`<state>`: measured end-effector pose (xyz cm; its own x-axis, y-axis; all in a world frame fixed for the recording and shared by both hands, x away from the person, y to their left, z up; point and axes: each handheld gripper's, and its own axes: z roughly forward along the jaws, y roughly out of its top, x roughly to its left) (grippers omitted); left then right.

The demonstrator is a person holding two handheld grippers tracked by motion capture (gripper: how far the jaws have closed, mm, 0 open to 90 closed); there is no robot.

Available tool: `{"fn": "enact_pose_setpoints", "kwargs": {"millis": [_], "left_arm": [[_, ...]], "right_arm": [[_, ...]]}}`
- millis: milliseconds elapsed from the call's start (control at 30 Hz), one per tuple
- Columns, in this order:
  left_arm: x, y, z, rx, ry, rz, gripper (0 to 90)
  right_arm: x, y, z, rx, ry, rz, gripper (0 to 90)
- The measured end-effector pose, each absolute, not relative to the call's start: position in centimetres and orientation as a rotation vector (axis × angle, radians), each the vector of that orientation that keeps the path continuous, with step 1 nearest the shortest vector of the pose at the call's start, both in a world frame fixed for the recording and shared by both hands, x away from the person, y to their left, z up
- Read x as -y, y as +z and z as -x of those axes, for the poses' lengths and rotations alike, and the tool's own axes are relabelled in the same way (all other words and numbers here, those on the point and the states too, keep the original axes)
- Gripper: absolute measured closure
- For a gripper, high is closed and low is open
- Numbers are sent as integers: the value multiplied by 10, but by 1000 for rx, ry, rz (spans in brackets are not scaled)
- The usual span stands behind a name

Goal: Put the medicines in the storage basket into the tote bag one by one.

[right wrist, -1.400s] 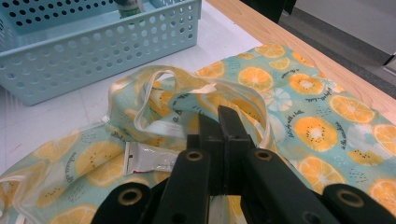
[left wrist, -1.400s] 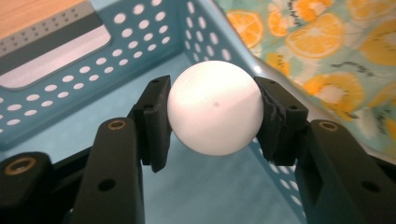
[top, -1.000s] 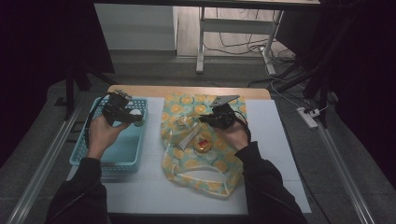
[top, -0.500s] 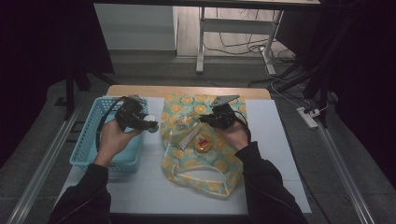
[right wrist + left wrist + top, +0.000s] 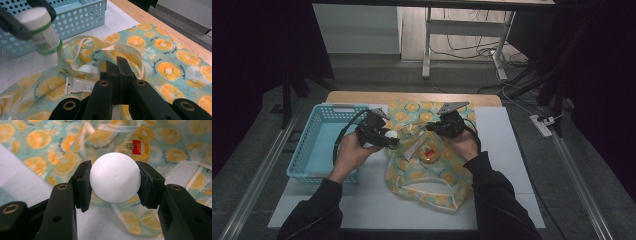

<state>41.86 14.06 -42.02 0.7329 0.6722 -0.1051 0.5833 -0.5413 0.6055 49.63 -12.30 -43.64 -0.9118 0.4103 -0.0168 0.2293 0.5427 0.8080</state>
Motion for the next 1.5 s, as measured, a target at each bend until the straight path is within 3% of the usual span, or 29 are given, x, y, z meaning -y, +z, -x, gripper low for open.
{"fn": "enact_pose_setpoints", "kwargs": {"millis": [933, 1500], "left_arm": [[-49, -447, -440, -776, 145, -2392, 506], [-32, -469, -454, -778, 151, -2400, 504]], "right_arm": [[124, -441, -500, -2571, 1297, -568, 900], [128, -444, -504, -2571, 1287, -590, 900]]}}
